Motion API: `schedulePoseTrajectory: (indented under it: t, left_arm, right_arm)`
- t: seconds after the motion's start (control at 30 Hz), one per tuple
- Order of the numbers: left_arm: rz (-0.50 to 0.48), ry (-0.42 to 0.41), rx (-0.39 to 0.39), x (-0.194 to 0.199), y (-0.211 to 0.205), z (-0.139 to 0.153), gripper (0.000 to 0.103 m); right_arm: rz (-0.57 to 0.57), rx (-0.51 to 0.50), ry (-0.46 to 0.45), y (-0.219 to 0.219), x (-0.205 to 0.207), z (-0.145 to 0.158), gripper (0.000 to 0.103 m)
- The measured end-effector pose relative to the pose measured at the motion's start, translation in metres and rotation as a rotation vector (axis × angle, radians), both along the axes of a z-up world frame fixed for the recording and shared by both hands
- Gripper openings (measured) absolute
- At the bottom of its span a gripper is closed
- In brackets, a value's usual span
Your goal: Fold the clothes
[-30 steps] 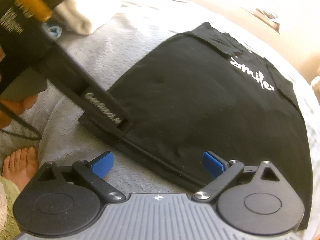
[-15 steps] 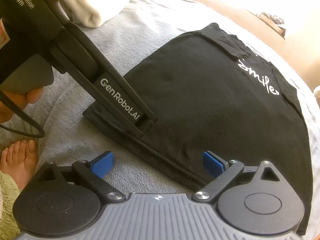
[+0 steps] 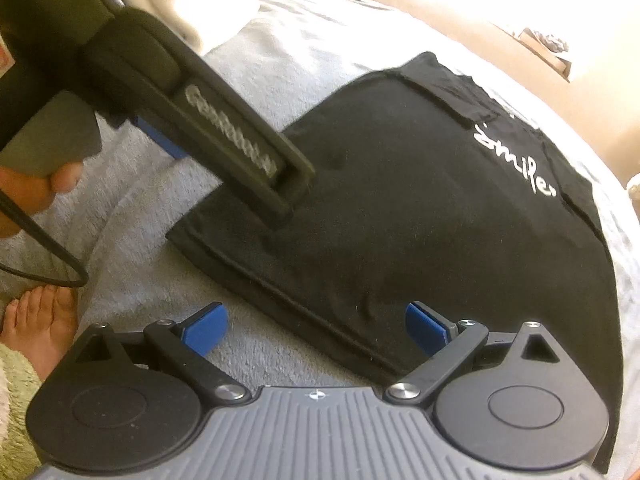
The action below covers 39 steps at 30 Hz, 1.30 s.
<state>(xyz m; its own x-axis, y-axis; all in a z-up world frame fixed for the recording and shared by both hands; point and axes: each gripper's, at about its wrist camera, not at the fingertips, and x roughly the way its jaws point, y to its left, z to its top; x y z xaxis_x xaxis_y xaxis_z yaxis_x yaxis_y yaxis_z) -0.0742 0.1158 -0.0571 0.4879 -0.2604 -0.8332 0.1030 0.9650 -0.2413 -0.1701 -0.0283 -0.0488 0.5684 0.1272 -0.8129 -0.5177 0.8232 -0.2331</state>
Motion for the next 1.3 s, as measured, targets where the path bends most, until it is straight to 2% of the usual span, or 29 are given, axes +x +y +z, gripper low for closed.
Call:
schedulePoseTrajectory:
  t: [0.13, 0.3, 0.43, 0.63, 0.83, 1.1, 1.3]
  left_arm:
    - [0.067, -0.031, 0.005, 0.001, 0.024, 0.01, 0.102]
    - [0.12, -0.025, 0.04, 0.005, 0.039, 0.011, 0.1]
    - [0.098, -0.002, 0.073, 0.004, 0.034, 0.005, 0.099]
    - [0.081, 0.027, 0.104, 0.005, 0.029, -0.008, 0.1]
    - [0.07, 0.092, 0.168, 0.006, 0.026, -0.018, 0.103]
    - [0.055, 0.096, 0.225, 0.005, 0.018, -0.023, 0.103]
    - [0.062, 0.103, 0.234, 0.007, 0.017, -0.023, 0.103]
  right_arm:
    - [0.058, 0.006, -0.007, 0.008, 0.004, 0.008, 0.095]
    - [0.142, 0.015, -0.003, 0.027, 0.011, 0.009, 0.088]
    - [0.186, 0.014, 0.002, 0.04, 0.01, 0.005, 0.082]
    - [0.213, 0.007, 0.011, 0.051, 0.003, -0.003, 0.078]
    - [0.232, -0.011, 0.019, 0.056, -0.002, -0.012, 0.069]
    - [0.257, -0.032, -0.008, 0.06, -0.008, -0.015, 0.067]
    - [0.255, -0.025, -0.007, 0.059, -0.008, -0.015, 0.057]
